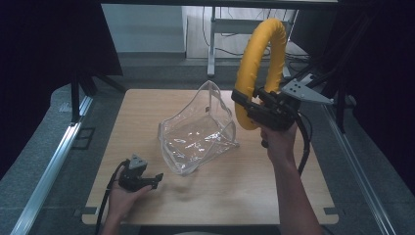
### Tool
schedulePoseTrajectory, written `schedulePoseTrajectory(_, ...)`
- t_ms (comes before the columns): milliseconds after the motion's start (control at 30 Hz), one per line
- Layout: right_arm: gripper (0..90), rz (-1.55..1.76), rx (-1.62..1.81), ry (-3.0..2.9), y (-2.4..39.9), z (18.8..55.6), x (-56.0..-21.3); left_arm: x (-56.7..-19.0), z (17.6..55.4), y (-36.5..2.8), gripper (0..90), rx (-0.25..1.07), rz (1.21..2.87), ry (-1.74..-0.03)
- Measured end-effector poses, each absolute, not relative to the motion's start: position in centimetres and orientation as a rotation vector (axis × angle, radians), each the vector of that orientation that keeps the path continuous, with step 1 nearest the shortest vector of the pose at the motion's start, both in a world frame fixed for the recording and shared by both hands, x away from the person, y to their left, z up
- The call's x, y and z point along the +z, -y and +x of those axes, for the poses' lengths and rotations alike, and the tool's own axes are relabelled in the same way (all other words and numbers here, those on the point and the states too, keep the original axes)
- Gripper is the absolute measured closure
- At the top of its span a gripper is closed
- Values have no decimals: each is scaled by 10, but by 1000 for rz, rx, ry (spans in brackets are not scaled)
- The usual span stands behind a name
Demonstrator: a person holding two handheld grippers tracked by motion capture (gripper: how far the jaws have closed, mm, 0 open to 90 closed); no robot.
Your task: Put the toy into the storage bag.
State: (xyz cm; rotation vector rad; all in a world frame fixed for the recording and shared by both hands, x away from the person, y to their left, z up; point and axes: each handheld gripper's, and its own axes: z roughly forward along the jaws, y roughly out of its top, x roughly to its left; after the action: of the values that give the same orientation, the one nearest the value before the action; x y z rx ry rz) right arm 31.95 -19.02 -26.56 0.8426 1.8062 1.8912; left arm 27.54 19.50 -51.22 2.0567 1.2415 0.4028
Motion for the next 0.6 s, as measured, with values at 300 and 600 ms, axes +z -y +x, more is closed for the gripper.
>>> schedulePoseTrajectory(300,505,796,1900,-1822,169,321,-260,-512,276,-197,248,403,2053,-1240)
schedulePoseTrajectory(600,505,757,1915,-1842,149,318,-258,-512,276,-197,248,406,2050,-1243)
